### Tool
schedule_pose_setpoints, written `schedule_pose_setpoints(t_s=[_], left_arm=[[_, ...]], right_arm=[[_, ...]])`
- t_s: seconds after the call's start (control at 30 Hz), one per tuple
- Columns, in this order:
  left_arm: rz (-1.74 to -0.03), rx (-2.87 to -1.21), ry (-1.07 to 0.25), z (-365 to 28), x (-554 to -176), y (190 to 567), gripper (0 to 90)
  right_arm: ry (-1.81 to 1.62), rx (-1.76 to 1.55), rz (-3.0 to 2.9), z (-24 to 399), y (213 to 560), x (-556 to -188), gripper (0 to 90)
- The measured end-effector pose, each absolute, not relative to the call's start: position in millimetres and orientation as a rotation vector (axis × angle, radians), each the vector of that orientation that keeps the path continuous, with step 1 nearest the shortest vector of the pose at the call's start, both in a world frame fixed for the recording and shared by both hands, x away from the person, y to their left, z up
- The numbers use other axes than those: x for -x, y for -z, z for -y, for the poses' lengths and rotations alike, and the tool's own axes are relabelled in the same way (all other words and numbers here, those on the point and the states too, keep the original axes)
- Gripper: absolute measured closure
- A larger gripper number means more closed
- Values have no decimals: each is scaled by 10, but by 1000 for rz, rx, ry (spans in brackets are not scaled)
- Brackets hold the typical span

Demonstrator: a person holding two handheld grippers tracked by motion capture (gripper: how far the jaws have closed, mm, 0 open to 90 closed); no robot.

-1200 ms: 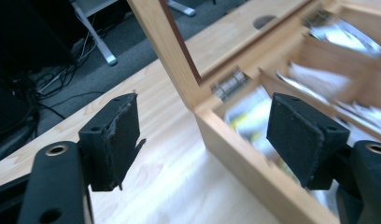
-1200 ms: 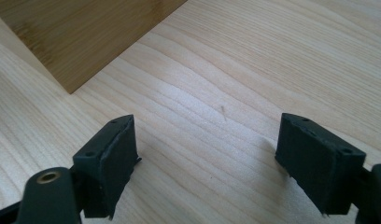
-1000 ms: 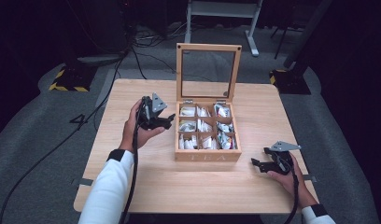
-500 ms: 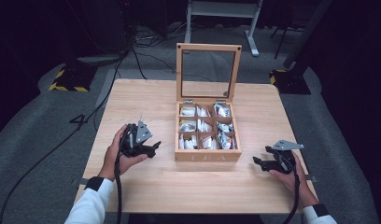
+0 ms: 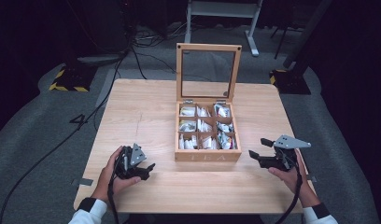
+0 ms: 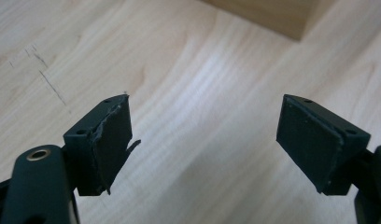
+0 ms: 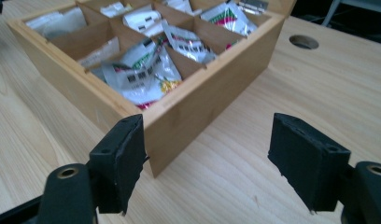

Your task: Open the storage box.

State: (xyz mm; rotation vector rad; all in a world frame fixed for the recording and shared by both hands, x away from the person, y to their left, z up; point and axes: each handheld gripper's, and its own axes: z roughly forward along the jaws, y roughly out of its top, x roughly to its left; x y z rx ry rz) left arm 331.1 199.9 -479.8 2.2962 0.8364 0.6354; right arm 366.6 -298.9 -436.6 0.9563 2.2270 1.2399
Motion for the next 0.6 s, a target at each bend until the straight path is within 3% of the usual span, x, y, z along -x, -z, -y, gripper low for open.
schedule_pose_setpoints(t_s=[0.4, 0.6], left_arm=[[-846, -2338, -551, -2049, -3097, 4945, 182], [-915, -2253, -463, -2141, -3060, 5006, 178]], right_arm=[[-1250, -845, -2244, 2550, 4135, -3765, 348], [-1226, -848, -2279, 2332, 4153, -3892, 367]])
